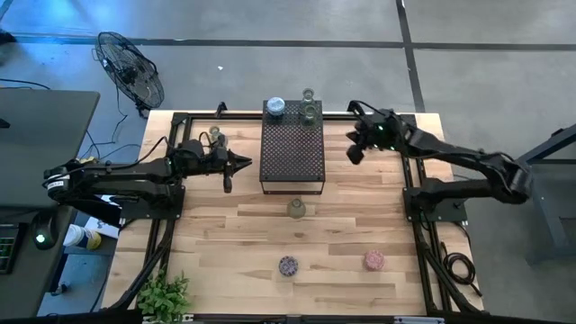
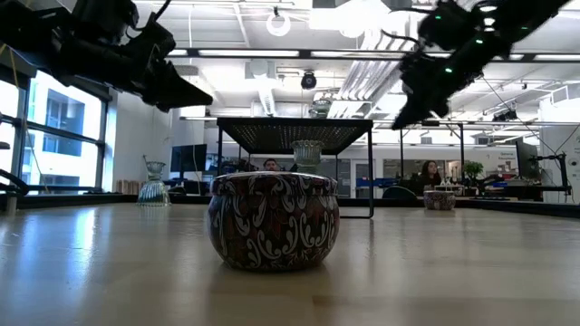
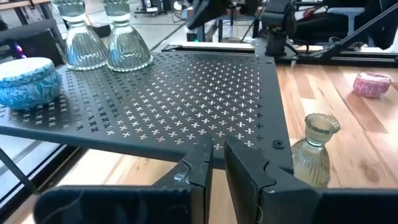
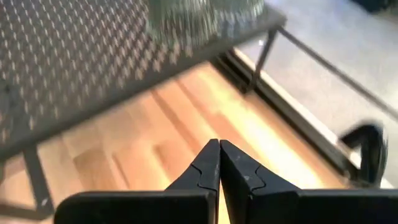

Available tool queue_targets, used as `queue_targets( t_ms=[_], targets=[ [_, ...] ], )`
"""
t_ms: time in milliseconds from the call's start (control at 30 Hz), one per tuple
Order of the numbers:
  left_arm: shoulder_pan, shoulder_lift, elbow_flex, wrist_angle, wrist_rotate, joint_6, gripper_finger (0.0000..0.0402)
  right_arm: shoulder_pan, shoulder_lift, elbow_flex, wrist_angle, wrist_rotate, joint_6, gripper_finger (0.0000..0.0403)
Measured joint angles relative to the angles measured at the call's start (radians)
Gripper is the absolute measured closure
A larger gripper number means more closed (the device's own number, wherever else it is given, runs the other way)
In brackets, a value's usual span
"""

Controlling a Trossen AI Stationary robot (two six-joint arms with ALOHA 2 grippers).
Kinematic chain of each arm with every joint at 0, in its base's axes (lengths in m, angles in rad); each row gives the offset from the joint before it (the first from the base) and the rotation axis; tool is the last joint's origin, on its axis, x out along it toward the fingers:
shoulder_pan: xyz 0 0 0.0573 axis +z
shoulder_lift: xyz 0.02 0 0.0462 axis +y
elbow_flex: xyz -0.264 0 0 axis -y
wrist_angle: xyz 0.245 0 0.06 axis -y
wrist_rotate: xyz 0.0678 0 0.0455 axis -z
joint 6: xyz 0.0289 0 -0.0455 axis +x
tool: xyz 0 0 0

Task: Pick & Place candle stick holders
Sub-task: Put the red scented candle on the shelf aligned with the other blue scented candle

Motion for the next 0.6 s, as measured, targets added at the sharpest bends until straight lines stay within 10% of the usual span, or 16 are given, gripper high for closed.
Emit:
queue_targets(
  t_ms=[200, 600],
  targets=[
    [0.000, 0.000, 0.000, 0.031, -0.001, 0.000, 0.0365, -0.029, -0.112, -0.134, -0.065, 0.149, 0.148, 0.0403],
    [0.000, 0.000, 0.000, 0.034, -0.007, 0.004, 0.0365, -0.218, 0.019, -0.133, -0.049, 0.125, 0.239, 0.0401]
  ],
)
